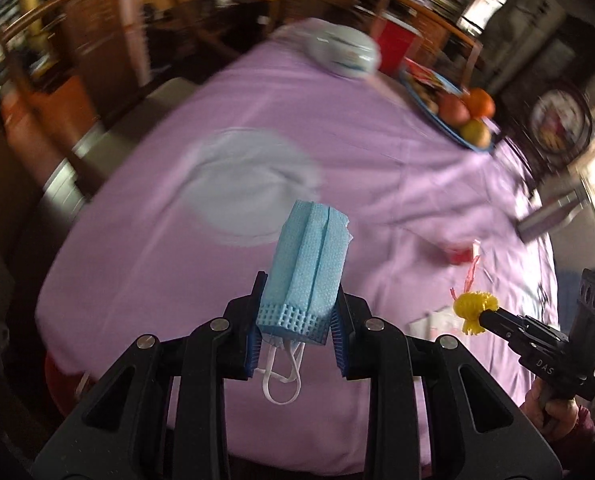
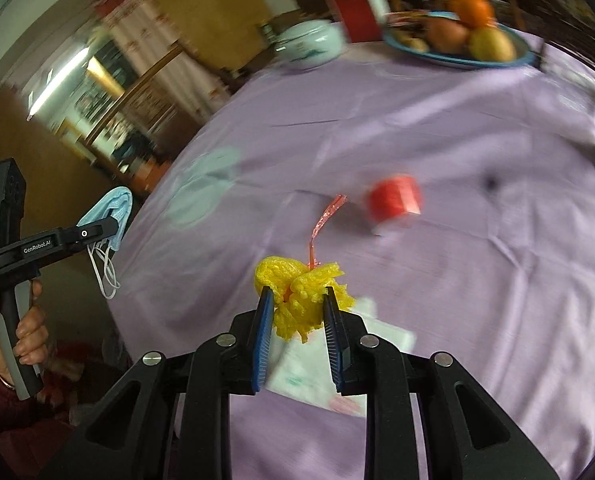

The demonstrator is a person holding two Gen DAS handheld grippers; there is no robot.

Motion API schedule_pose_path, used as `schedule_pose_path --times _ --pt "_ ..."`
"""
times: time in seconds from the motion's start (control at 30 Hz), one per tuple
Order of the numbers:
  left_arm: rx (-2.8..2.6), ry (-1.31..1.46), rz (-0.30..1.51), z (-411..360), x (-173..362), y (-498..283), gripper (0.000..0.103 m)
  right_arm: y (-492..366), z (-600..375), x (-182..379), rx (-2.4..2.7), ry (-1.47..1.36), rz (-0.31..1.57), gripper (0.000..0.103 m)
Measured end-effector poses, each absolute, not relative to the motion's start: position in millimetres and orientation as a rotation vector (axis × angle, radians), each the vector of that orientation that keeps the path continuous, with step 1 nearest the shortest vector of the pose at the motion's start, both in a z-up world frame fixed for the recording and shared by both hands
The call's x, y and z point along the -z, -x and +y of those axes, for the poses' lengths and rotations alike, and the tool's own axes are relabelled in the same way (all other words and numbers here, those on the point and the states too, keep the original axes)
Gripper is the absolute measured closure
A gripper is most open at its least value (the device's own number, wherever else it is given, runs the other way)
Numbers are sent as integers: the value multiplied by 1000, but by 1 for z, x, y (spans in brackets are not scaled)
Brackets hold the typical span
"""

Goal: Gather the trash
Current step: 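Carry the blue mask and yellow bundle down toward the red wastebasket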

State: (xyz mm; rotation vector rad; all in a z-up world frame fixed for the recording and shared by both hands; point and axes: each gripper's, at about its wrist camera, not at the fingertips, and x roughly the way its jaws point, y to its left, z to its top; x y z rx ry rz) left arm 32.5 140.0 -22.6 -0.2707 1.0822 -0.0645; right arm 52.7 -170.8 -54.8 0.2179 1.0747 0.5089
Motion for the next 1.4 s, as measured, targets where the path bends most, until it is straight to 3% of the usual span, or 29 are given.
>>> schedule_pose_path --times 0.7,1.4 --pt "-377 555 1069 353 56 112 73 -55 -28 30 -717 -9 1096 78" --pt "-464 620 1045 401 78 159 73 -43 91 10 -878 193 1088 78"
